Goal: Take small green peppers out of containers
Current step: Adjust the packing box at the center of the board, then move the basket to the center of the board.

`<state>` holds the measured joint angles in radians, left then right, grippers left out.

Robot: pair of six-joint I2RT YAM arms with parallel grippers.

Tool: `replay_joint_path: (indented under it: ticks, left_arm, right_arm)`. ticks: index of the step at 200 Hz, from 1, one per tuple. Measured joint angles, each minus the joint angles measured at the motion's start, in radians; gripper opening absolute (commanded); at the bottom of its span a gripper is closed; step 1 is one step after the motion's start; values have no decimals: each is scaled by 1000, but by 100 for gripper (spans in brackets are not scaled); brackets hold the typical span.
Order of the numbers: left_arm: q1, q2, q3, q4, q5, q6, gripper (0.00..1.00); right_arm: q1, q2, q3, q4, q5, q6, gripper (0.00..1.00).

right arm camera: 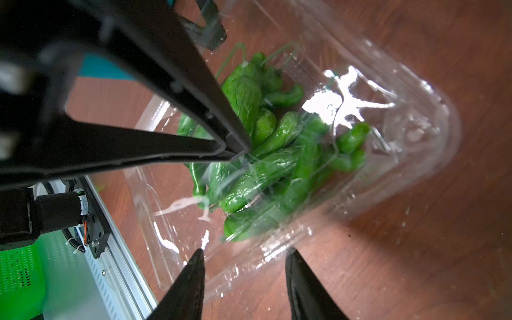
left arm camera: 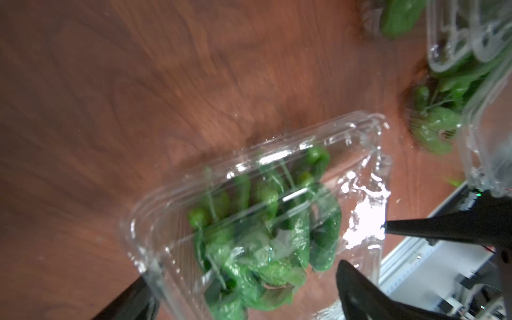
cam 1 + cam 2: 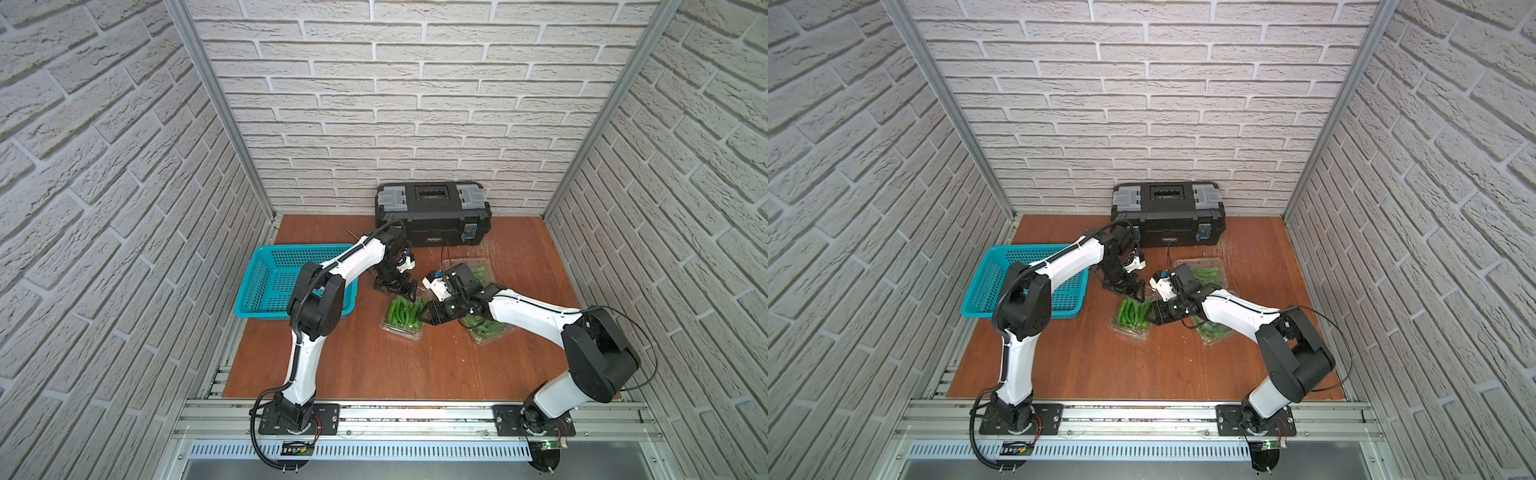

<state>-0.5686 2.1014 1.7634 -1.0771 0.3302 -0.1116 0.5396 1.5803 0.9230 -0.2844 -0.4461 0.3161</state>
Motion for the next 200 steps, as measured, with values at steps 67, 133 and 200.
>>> replay_joint_path:
  ticks: [67,133,200]
  left_arm:
    - [-37,-281,-283,-7,-318,138,98]
    - [60,-373,-376,-15,-439,136,98]
    - [66,-347,-335,75,-516,49,98]
  right_arm:
    - [0,-36,-2,0,153,13,49]
    - [0,-46,-2,0,223,16,49]
    - [0,-54,-2,0,217,17,49]
